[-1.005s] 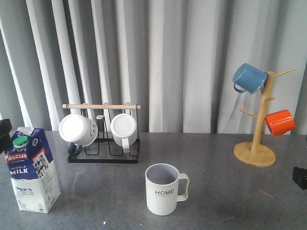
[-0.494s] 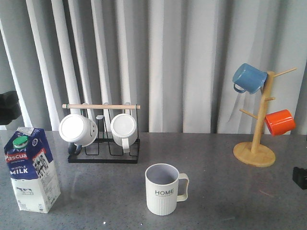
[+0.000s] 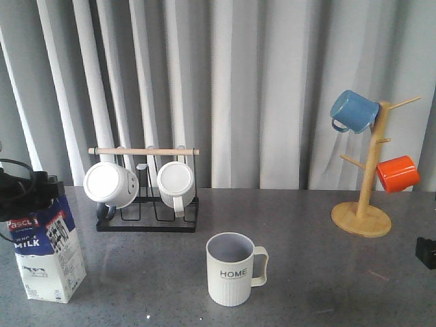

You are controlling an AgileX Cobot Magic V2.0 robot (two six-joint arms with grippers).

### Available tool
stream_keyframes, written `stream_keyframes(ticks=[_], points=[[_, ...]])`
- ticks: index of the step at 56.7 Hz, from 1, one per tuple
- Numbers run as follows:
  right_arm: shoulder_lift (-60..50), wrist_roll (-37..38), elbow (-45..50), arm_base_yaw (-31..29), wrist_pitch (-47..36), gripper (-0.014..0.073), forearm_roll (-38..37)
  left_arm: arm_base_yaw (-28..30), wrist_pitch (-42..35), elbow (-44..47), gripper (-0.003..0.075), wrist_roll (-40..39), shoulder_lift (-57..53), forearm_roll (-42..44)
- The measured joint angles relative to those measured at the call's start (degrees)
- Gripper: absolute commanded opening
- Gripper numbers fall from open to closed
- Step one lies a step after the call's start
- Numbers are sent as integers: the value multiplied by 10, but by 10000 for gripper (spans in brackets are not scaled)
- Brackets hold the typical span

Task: Place milk next to cup
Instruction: 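Lift the milk carton with the left gripper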

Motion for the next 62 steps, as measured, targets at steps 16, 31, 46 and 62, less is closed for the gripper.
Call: stream_keyframes(ticks=[16,31,46,62], points=[[0,0,0,0,0,-8,0,0,5,-2,478,-1,21,0],[0,0,0,0,0,-8,0,0,9,-4,273,-1,35,0],[0,0,0,0,0,-8,0,0,9,-4,107,-1,35,0],[0,0,0,0,0,-8,0,0,29,-4,83,-1,-13,0]])
